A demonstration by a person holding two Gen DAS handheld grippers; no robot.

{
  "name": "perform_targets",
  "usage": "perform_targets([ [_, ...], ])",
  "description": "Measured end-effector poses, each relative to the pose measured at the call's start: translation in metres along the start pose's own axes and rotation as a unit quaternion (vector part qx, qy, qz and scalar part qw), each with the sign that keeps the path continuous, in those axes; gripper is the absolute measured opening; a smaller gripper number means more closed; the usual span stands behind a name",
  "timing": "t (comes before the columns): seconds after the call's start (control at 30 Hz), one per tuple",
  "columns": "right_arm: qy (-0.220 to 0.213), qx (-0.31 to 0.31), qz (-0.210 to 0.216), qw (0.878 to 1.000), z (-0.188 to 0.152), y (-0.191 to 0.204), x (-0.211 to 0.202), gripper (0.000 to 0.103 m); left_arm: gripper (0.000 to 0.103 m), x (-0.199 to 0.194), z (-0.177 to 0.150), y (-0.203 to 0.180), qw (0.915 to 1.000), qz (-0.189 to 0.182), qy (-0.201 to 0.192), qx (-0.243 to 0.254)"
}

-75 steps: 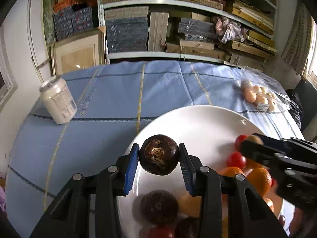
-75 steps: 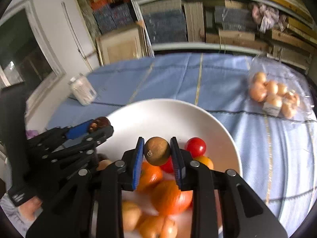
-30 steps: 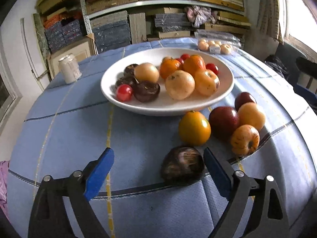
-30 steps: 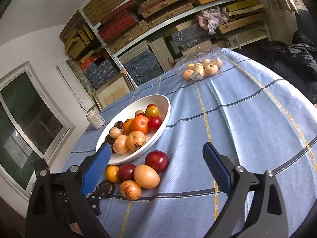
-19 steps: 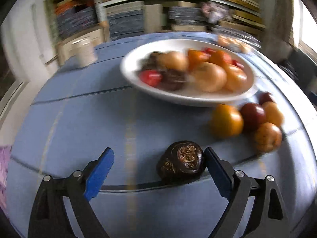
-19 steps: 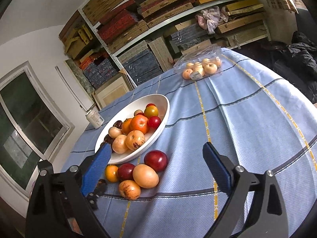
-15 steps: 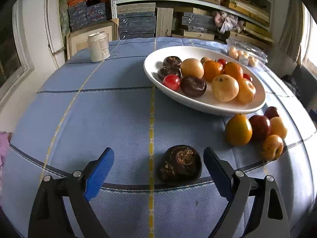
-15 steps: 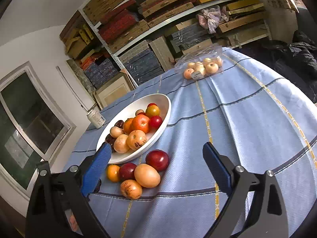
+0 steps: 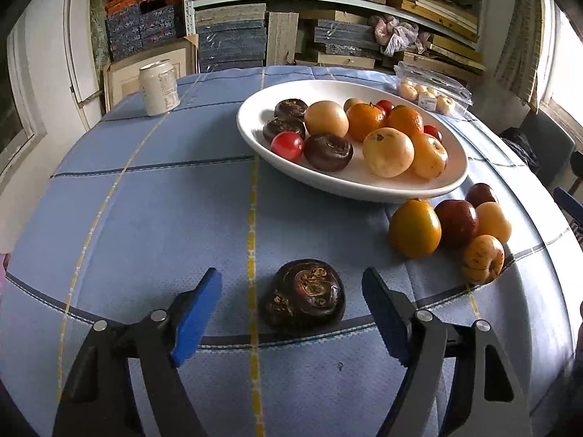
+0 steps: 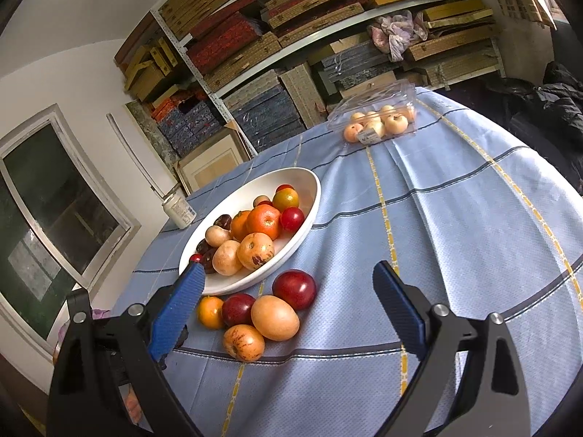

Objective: Organize fruits
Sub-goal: 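Grasp another dark patterned fruit with the left tool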

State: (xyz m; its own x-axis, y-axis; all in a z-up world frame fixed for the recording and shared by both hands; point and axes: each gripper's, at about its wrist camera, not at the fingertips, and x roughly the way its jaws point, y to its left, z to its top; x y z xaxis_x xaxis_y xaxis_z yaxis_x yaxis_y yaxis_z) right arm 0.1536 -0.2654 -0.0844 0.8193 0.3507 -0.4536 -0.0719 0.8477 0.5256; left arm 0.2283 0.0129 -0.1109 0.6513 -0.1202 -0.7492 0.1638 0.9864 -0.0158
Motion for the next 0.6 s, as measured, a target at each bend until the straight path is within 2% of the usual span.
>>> perform_targets([
  [0.17, 0.001, -0.002, -0.001, 1.000, 0.000, 0.000, 0.000, 0.091, 0.076, -0.001, 0.000, 0.000, 1.0000, -0.004, -0.002, -0.002],
  [0.2, 0.002, -0.003, -0.001, 1.000, -0.001, 0.001, 0.000, 0.091, 0.067, -0.001, -0.001, 0.000, 1.0000, -0.005, -0.001, -0.002],
  [0.23, 0.002, -0.003, -0.001, 1.000, -0.001, 0.001, 0.000, 0.091, 0.052, -0.001, -0.001, -0.001, 1.0000, -0.007, 0.000, -0.002],
  [0.27, 0.003, -0.004, -0.001, 1.000, -0.001, 0.002, 0.000, 0.091, 0.046, 0.001, -0.001, -0.001, 0.9999, -0.016, 0.006, -0.001],
  [0.47, 0.015, -0.018, 0.013, 1.000, -0.004, 0.008, 0.002, 0.091, 0.046, 0.000, -0.002, -0.006, 0.9998, -0.014, 0.005, 0.010],
  [0.6, 0.038, -0.091, 0.028, 0.995, -0.017, 0.036, 0.005, 0.091, 0.046, -0.001, -0.002, 0.000, 0.9999, -0.012, 0.001, -0.006],
])
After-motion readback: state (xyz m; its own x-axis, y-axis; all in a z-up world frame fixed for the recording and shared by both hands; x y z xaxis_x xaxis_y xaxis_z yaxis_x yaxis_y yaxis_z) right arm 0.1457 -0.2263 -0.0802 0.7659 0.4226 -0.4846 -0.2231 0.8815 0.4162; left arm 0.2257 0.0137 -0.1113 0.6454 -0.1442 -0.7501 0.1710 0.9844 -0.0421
